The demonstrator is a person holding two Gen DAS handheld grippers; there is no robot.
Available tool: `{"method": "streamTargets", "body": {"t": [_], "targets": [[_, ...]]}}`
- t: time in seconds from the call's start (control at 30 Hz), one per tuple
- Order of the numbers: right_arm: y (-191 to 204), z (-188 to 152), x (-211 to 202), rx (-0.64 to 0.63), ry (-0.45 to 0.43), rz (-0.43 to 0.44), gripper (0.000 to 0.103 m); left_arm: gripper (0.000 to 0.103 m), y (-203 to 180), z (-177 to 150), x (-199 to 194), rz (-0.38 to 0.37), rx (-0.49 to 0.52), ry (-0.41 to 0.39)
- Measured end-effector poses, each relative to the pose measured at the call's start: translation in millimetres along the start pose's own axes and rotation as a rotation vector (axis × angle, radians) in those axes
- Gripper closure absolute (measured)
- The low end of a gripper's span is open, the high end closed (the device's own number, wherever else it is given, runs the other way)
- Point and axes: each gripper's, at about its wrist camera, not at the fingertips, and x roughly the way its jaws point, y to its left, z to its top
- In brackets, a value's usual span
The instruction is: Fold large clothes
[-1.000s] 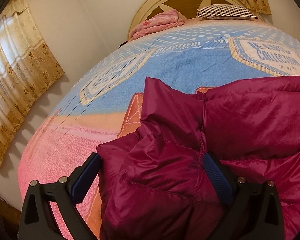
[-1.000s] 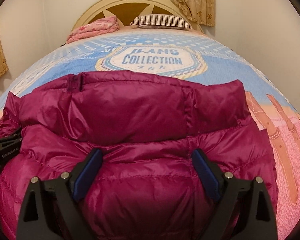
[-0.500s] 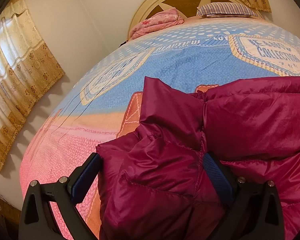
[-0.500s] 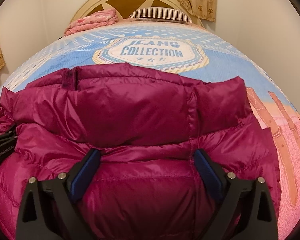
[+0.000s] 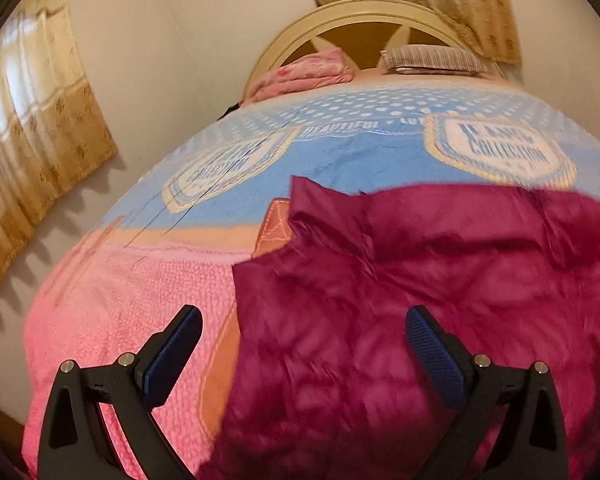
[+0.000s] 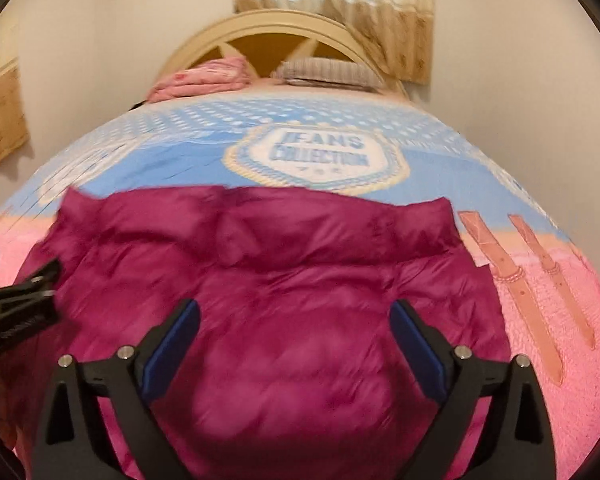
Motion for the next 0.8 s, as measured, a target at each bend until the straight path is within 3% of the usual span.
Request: {"method": "streamTargets", "body": {"t": [0.07,0.33,0.8], "targets": [[12.8,-13.0,9.3,-0.046,0.051,-0.001,0.006,0.001,-13.2,-11.2,12.6,0.03,0.045,0.024],[10.9,-26.4,37.1,-0.055,0.116,-0.011,0.0,0.001,-19.9,-15.4,31.2,0.031,0.029,0.067],[18.1,-27.4,45.2,-0.068,0.14,-0.03,0.0,0.001,-24.7,-18.5,34.1,0.051,0.047,0.067]]}}
